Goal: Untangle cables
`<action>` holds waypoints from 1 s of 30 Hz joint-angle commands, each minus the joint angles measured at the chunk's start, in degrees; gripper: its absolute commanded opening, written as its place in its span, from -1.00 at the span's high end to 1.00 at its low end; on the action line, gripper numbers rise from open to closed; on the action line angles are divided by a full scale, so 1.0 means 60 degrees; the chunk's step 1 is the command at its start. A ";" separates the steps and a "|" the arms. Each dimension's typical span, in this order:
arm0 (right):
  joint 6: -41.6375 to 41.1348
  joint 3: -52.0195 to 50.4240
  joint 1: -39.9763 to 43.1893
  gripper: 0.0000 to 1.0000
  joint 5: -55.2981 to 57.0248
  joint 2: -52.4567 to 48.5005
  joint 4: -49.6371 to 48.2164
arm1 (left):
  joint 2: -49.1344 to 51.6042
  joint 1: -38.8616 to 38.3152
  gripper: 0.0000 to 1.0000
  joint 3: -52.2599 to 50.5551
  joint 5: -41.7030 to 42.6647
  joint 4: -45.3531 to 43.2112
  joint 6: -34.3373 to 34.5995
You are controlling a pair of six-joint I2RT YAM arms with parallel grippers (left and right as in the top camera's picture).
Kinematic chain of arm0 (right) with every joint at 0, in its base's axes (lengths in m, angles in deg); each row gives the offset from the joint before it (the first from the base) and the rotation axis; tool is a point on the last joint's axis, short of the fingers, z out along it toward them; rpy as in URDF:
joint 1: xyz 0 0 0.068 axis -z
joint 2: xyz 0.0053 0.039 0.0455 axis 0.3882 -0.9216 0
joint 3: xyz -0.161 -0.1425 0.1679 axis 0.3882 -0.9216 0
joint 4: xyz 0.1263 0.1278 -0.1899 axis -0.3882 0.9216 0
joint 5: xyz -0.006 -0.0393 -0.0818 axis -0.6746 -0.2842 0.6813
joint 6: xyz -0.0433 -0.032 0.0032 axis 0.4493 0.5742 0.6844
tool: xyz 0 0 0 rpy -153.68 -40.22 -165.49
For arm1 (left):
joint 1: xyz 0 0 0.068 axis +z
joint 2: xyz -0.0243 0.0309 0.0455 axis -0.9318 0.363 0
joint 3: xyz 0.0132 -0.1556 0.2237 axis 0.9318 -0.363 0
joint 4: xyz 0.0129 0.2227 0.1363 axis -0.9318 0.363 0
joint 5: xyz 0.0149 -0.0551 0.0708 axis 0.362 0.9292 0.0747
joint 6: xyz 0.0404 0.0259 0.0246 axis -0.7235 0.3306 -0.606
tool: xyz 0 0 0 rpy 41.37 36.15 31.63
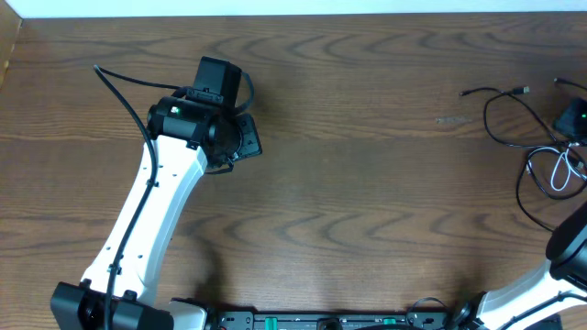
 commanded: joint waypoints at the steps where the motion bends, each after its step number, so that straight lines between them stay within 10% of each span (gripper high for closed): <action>1: -0.0018 -0.0011 0.0215 0.98 0.0044 -0.0055 0.0091 | -0.0062 0.0033 -0.08 -0.0040 -0.0025 0.0029 0.0007; 30: -0.1122 -0.3158 0.0361 0.97 -0.0390 -0.0055 -0.0947 | -0.0062 0.0033 -0.08 -0.0040 -0.0025 0.0033 0.0007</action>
